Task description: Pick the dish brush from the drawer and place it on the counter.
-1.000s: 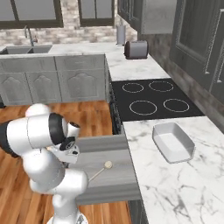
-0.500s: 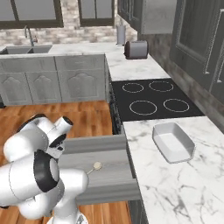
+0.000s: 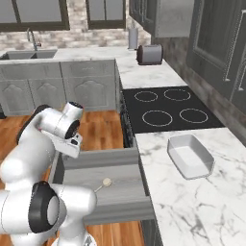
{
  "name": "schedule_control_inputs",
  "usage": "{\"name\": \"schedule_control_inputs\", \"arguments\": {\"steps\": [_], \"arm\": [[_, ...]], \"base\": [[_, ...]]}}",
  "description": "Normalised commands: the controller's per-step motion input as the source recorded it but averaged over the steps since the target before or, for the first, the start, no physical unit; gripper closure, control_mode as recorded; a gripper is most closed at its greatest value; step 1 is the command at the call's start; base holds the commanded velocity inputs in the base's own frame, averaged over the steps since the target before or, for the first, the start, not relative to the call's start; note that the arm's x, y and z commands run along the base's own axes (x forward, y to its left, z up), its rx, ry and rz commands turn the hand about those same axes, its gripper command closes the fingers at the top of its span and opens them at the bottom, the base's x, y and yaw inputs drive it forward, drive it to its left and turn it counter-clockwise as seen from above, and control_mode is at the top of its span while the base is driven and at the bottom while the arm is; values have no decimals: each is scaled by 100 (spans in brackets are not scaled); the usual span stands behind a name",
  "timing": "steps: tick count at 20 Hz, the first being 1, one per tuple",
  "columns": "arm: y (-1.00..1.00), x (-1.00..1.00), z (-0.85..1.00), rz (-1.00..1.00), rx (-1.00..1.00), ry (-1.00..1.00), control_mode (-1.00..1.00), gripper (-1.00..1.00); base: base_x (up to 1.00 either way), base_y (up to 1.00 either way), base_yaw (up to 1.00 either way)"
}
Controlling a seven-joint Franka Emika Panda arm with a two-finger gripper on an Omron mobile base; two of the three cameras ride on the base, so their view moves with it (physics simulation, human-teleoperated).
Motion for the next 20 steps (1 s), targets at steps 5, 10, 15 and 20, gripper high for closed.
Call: {"name": "schedule_control_inputs", "arguments": {"steps": [5, 10, 15, 20], "arm": [[-84, 4, -39, -27, -46, 5, -100, -100], [-88, -1, -98, -22, -13, 0, -100, -100], [-63, -1, -96, -17, -3, 7, -100, -100], [-1, 18, -77, -10, 1, 0, -100, -100]], "base": [[0, 0, 0], [0, 0, 0], [0, 0, 0], [0, 0, 0]]}}
